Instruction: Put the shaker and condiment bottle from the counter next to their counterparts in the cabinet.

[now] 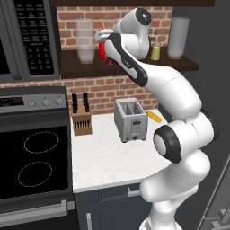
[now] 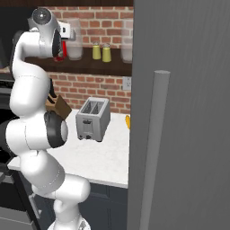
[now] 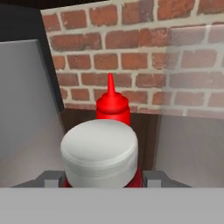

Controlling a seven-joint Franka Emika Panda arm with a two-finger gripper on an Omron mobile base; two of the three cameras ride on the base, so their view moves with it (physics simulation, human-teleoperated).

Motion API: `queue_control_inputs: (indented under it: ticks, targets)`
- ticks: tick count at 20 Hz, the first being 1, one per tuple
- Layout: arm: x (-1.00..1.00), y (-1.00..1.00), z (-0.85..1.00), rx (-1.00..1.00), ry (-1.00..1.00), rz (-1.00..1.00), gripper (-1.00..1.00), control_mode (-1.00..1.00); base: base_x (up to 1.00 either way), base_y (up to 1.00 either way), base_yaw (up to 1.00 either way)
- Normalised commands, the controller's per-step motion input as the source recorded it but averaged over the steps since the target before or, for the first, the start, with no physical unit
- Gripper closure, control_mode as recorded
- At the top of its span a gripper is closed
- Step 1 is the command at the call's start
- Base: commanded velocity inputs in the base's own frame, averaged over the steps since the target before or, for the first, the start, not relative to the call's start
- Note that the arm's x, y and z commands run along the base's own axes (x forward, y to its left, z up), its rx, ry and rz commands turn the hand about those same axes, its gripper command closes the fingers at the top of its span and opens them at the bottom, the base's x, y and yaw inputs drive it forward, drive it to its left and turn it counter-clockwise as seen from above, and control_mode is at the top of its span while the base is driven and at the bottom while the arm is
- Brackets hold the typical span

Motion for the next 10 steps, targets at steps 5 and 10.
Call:
queue_control_inputs:
  ticks: [5, 10]
  targets:
    - [0.25, -0.03, 0.0, 0.0, 0.0, 0.0, 1.0, -1.0, 0.0, 0.0, 0.0]
    - [0.31, -0.07, 0.0, 0.0, 0.0, 0.0, 1.0, -1.0, 0.0, 0.0, 0.0]
